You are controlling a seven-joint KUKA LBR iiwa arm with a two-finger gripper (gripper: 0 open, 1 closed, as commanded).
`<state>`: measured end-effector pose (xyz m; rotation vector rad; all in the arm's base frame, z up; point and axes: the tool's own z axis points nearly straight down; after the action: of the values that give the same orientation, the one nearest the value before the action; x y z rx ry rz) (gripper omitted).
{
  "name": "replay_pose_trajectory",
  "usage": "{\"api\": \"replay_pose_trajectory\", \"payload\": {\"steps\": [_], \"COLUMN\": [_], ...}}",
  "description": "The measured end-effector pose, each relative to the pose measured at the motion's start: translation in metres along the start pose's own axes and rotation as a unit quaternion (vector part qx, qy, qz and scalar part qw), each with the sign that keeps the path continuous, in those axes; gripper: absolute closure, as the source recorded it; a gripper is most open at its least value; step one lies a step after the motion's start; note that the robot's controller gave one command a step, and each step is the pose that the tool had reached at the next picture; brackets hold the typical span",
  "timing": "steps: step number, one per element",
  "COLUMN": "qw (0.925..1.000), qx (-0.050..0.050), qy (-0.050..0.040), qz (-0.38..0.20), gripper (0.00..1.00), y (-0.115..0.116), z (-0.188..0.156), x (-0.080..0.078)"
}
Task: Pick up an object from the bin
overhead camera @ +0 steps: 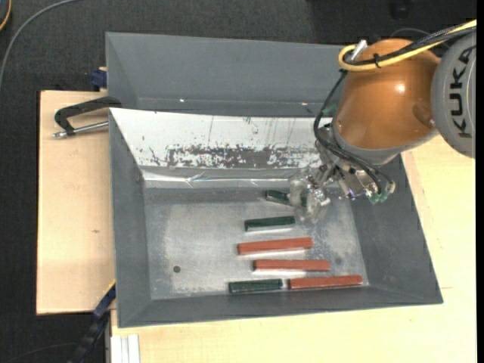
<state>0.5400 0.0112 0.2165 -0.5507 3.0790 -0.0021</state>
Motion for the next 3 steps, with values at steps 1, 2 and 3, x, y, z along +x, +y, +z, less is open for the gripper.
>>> {"api": "replay_pose_trajectory", "payload": {"steps": [1,2,3], "qw": [1.0000,1.0000,1.0000], "qx": [-0.002,-0.002,-0.002], "qy": [0.0036,0.0036,0.0036], "qz": [0.000,0.000,0.000], "gripper": [0.00,1.00,0.00], "y": [0.0005,0.0004,0.0005], "z": [0.0045,0.0045,0.0045], "x": [0.0008,0.0008,0.0008]}}
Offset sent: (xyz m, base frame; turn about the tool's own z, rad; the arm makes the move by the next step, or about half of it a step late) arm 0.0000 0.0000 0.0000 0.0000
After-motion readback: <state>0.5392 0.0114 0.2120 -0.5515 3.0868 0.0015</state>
